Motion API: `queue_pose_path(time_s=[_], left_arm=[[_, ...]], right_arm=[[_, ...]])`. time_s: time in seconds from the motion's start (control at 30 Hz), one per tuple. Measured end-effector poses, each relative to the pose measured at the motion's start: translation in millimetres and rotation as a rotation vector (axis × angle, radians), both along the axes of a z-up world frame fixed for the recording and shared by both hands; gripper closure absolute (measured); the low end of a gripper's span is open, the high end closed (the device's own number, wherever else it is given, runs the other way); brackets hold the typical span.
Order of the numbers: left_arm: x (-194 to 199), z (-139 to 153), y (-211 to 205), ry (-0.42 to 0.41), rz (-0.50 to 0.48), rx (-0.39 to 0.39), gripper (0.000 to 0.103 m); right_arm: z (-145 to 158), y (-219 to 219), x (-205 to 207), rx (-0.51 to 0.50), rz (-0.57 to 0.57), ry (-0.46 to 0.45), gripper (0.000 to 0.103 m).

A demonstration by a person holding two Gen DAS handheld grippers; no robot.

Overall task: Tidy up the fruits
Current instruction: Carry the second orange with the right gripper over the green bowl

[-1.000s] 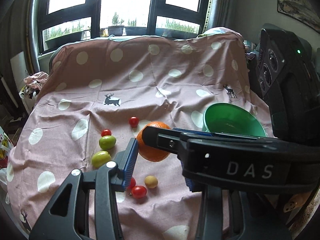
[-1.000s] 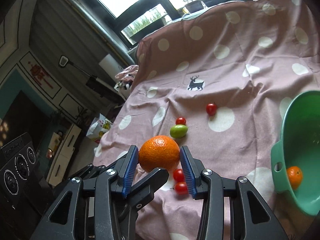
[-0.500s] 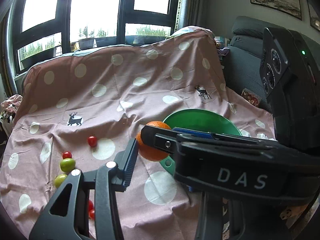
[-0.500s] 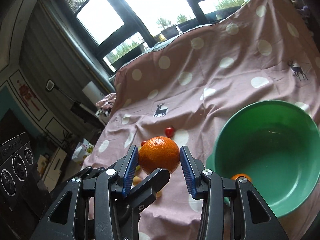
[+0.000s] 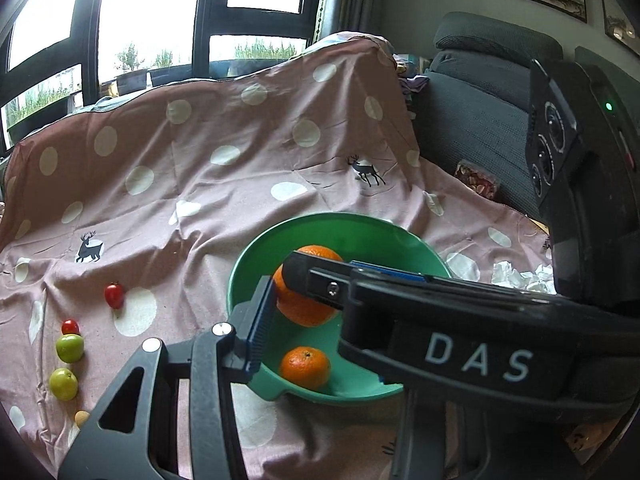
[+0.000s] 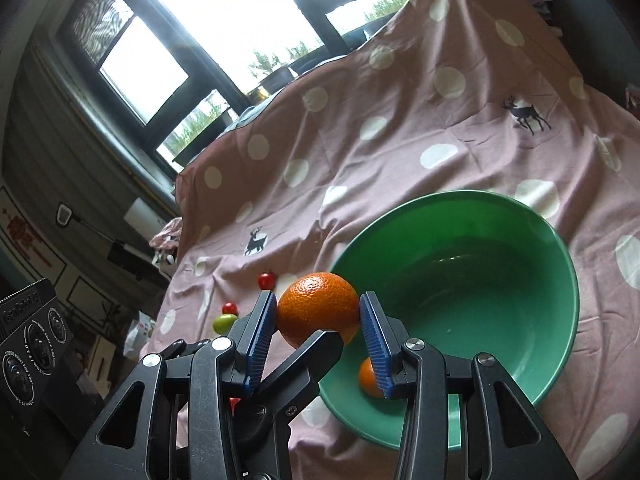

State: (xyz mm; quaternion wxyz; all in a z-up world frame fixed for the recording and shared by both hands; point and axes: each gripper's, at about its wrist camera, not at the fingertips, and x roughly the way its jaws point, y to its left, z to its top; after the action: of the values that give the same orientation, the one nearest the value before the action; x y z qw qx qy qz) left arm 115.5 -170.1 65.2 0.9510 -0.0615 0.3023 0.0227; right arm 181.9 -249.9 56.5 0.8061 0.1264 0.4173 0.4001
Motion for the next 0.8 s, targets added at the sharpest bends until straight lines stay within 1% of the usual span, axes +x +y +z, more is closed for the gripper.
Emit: queue_pose_path(time_s=[0.23, 0.47, 0.6, 0.7, 0.8], left_arm=[[22, -12, -10, 0.034, -0.034, -0.031, 0.063], [37, -23, -16, 0.067, -0.066, -0.052, 0.063], [43, -27, -16, 0.080, -0.079, -0.081, 0.063], [46, -30, -19, 0.084, -0.085, -0.071, 0.063], [47, -31, -18, 0.087, -0.090, -0.080, 0.063]], right_arm=[[-12, -12, 17, -0.024, -0.054, 0.051, 0.057], [-25, -20, 30, -0.053, -0.085, 0.106, 0.057], [-29, -22, 33, -0.082, -0.103, 0.116, 0.057], [-32, -22, 35, -0.102, -0.107, 0.123, 0.056], [-33, -22, 36, -0.110, -0.112, 0.128, 0.056]])
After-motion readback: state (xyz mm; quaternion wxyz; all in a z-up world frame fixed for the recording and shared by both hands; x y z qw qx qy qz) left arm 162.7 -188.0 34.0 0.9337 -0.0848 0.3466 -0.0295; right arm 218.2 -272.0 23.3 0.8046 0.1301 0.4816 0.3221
